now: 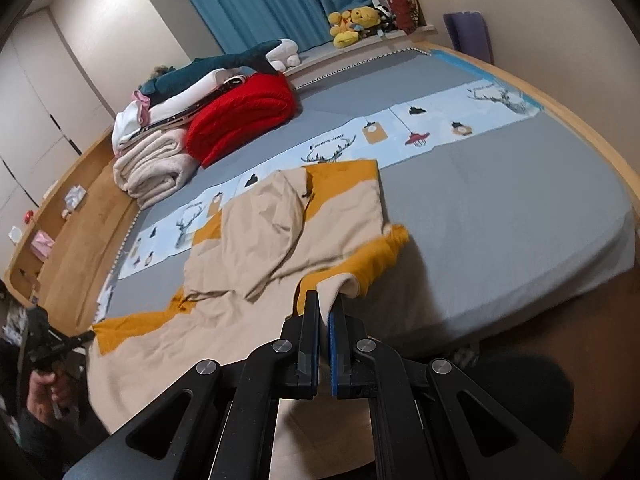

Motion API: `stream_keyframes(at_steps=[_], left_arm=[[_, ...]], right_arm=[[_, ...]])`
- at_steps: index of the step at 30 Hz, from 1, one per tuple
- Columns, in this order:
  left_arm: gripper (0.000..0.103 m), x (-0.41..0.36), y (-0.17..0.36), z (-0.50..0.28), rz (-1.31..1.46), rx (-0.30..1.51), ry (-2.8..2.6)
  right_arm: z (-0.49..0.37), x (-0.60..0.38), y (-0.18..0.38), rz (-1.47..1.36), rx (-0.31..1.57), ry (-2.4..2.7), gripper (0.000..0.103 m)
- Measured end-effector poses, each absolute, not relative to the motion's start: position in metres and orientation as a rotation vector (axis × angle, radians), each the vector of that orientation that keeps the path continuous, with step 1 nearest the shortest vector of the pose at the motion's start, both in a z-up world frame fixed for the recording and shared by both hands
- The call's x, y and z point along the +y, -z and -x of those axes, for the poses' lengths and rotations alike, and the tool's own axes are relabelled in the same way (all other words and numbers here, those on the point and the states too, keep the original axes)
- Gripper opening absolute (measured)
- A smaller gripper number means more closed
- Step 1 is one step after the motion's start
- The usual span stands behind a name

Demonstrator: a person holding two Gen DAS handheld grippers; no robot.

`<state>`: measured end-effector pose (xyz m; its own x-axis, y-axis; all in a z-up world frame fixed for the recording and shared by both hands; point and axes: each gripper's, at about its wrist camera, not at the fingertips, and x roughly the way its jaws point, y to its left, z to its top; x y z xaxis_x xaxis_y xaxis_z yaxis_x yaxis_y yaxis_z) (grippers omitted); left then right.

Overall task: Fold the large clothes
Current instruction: 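Lift the hem with both tools and fold it over toward the hood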

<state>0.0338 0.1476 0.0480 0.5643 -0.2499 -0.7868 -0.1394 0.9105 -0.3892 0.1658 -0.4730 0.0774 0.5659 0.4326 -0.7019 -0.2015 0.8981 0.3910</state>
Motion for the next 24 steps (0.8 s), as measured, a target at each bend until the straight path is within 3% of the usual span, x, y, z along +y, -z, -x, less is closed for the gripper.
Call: stream_keyframes(at_steps=[13,22,24], left_arm=[[0.002,0.206,0.031,-0.21,0.503,1.005,-0.053],[0.003,0.214,0.088,-0.264,0.503,1.158,-0.103],[0.009,0.218,0.093,-0.267,0.516,1.175,-0.093]], right_arm=[[-0.387,-0.412,-0.017,-0.121,0.939,-0.366,0.004],[-0.477,-0.372,0.062,-0.036,1.062,-0.337,0.004],[-0.487,-0.369,0.069,-0.011,1.089,-0.333,0.004]])
